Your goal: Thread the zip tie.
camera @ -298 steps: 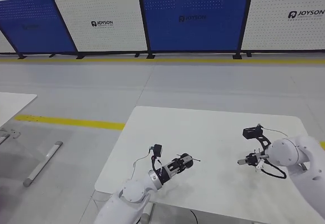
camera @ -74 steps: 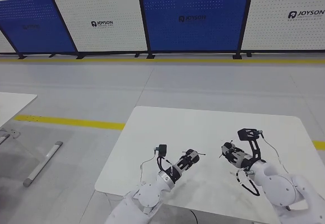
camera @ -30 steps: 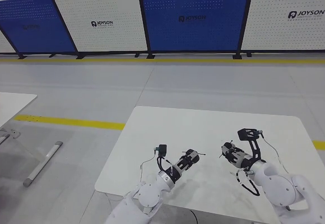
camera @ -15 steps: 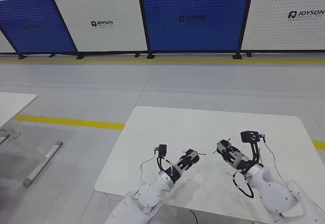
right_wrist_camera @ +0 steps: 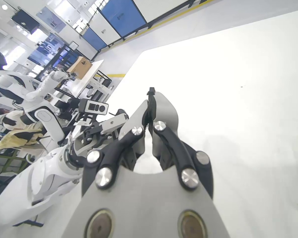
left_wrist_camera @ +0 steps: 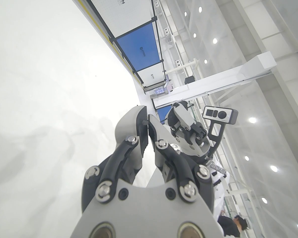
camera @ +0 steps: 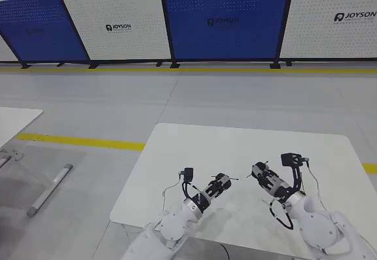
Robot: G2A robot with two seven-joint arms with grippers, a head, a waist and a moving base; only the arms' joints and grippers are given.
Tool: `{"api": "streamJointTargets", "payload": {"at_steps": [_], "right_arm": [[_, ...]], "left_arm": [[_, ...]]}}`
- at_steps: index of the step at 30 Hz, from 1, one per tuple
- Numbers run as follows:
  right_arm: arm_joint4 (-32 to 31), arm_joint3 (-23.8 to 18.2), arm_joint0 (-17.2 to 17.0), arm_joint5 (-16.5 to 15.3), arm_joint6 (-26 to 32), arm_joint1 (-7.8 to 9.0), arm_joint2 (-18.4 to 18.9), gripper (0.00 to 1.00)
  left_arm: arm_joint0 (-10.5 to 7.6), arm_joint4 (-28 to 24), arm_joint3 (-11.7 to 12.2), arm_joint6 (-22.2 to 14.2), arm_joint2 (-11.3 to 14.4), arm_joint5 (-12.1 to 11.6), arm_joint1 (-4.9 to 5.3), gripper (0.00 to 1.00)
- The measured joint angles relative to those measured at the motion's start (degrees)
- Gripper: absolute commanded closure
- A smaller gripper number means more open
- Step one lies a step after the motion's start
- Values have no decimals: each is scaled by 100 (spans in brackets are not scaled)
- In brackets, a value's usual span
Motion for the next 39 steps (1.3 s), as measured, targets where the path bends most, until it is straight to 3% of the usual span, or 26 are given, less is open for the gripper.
{"api": "streamJointTargets", "payload": {"at_steps": [4,9,22,30,39], "right_arm": [[119,121,-124,-257,-637,-75,-140,100],[129,227,-214,-234,-1493,-194,-338,100],[170,255,-212,-230,-1527,-202,-334,100],[-325,410,-214,243,-1659,-294,-521,100],[-265,462,-194,217,-1519,-331,-548,100]], "left_arm": [[0,0,0,0,0,0,0,100],[0,0,0,0,0,0,0,100],[0,0,0,0,0,0,0,100],[0,0,0,0,0,0,0,100],[0,0,0,0,0,0,0,100]]}}
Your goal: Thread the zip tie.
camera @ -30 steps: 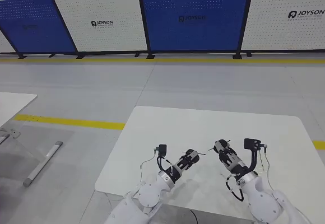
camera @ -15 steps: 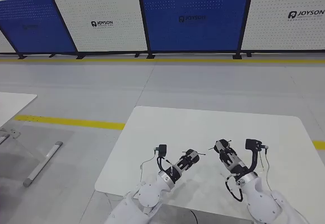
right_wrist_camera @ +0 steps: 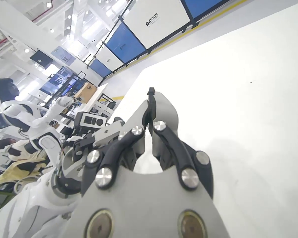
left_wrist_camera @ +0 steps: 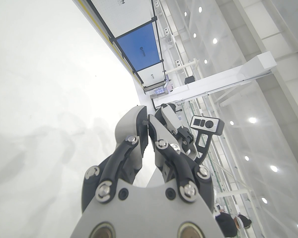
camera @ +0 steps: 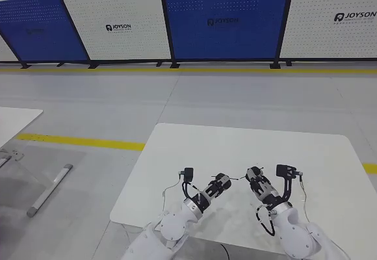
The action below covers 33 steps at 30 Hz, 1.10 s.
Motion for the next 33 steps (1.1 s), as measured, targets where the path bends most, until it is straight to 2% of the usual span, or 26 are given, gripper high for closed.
{"api": "streamJointTargets", "payload": {"at_steps": [11,24,33], "right_arm": [[55,-50,-112,-196,11,-25,129,100],[-205,23,-101,-172,27,-116,81,100],[-288,-62,-239,-227,-27,-137,220,100]], "left_arm": [[0,0,0,0,0,0,0,100],[0,0,0,0,0,0,0,100],[0,0,0,0,0,0,0,100]]}}
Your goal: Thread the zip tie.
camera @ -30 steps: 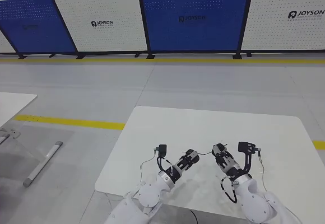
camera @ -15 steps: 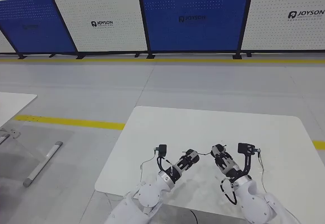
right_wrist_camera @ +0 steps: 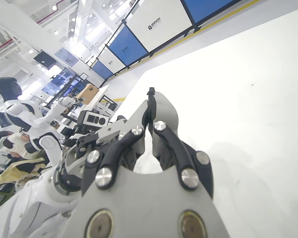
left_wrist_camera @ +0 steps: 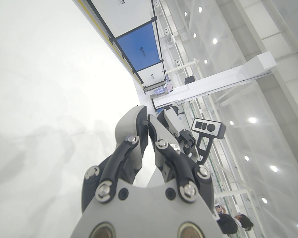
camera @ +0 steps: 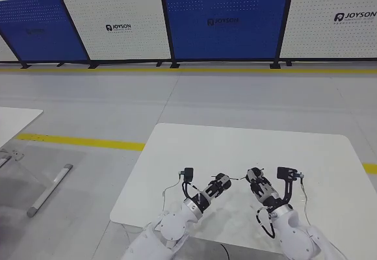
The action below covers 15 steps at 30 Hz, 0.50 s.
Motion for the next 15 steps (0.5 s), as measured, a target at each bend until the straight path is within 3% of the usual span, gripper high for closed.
{"api": "streamJointTargets", "payload": {"at_steps": [15], "right_arm": [[-151,108,96,22,131,-106,-83,100]], "left_arm": [[0,0,0,0,0,0,0,100]]}}
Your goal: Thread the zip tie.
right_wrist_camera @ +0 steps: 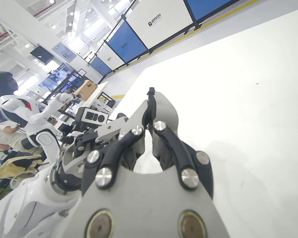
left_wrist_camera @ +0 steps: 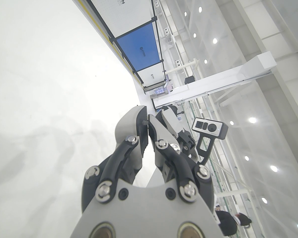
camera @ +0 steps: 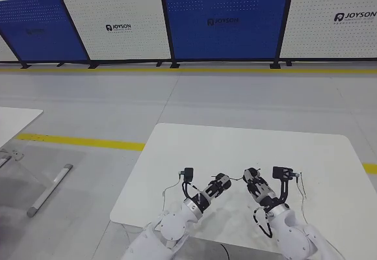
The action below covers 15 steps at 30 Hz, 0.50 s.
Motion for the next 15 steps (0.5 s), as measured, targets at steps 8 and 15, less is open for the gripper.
{"api": "streamJointTargets", "payload": {"at_steps": [8,15], "right_arm": [[127,82,34,-173,127,-51,-6,100],[249,215,42,-229,229,-88,10,100]], "left_arm": [[0,0,0,0,0,0,0,100],[0,0,0,0,0,0,0,100]]}}
